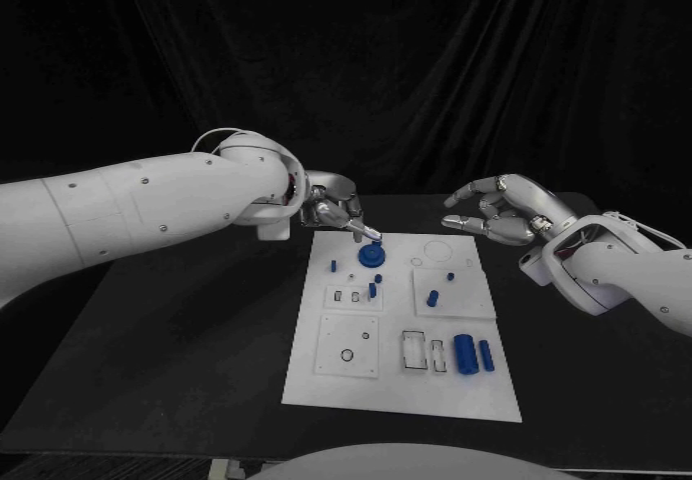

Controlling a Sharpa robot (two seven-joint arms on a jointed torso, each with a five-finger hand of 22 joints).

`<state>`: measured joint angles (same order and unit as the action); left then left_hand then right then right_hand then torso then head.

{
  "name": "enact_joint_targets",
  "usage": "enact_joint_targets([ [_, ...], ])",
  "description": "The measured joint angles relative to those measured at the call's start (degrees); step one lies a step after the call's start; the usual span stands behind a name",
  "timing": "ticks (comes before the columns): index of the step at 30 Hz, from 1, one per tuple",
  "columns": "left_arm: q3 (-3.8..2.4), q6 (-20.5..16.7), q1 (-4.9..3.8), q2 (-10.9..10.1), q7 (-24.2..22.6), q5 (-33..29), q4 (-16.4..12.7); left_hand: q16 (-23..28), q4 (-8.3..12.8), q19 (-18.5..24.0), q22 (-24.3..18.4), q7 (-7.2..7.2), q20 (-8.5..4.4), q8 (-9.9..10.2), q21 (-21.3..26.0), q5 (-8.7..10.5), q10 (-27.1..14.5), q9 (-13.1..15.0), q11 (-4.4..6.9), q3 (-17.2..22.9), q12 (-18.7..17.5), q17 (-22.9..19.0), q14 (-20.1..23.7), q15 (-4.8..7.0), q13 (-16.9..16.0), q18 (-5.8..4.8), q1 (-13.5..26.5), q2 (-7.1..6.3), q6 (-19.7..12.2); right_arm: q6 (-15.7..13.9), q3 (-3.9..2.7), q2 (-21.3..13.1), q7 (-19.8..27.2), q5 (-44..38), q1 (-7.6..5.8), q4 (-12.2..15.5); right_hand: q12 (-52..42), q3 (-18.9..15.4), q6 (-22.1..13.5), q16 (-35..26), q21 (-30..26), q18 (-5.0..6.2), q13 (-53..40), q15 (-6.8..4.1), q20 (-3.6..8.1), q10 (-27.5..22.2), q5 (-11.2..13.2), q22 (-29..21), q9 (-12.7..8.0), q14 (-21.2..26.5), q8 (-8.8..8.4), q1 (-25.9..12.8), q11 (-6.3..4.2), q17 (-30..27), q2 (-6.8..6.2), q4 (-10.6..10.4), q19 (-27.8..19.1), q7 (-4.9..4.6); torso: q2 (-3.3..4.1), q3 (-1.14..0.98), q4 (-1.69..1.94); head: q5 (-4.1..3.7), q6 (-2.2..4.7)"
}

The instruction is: Assemble the parts on the task board

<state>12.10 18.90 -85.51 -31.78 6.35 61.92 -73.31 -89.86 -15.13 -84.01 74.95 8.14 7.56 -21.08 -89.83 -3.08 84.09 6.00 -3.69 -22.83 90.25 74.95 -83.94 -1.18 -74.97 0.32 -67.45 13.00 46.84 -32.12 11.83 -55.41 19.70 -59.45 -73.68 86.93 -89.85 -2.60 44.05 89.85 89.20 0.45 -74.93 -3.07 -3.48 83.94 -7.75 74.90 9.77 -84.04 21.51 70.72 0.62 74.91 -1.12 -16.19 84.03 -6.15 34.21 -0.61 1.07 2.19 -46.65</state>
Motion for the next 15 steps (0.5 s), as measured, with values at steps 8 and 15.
enact_joint_targets([
  [8, 0.03, 4.8, -0.01, 6.5, 10.6, 0.4, 3.6, 0.0, 0.8, 0.0, 0.0, -2.83, -2.13, -0.6, 0.0, -7.86, -0.1, 2.8, 2.25, 4.7, 0.0, 0.0, -0.2, 2.49, -0.1, 0.01, -2.1, -1.4, 8.9, 1.0, 0.0, 0.0, -1.1, 0.2, 0.02, 0.1, 0.0, 0.0, 0.1, 0.0, 0.0, 0.0, 0.0, 0.0, 0.0, 0.0, 0.0, 0.0, 0.0, 0.0, 0.29, 0.2, 0.0, 0.0, 0.0, 0.0, 0.0, -0.09, -0.34, -0.36, -0.24, 0.47, -2.26],
  [15, -0.01, 8.9, -0.02, 11.3, 16.8, -1.4, 6.9, 0.0, 1.5, -0.1, 0.0, -3.74, -3.39, -0.9, 0.0, -9.64, -0.1, 4.6, 3.18, 6.7, 0.0, 0.0, -0.1, 3.56, -0.1, 0.01, -2.6, -1.92, 10.6, 2.2, 0.0, 0.2, -2.5, 0.2, 0.07, 0.1, 0.0, -0.2, 0.7, 0.0, 0.0, 0.0, 0.0, 0.0, 0.0, 0.0, 0.0, 0.0, 0.0, 0.0, 0.56, 0.5, 0.0, 0.0, 0.23, -0.2, 0.0, -0.1, -0.31, -0.33, -0.25, 0.87, -3.29],
])
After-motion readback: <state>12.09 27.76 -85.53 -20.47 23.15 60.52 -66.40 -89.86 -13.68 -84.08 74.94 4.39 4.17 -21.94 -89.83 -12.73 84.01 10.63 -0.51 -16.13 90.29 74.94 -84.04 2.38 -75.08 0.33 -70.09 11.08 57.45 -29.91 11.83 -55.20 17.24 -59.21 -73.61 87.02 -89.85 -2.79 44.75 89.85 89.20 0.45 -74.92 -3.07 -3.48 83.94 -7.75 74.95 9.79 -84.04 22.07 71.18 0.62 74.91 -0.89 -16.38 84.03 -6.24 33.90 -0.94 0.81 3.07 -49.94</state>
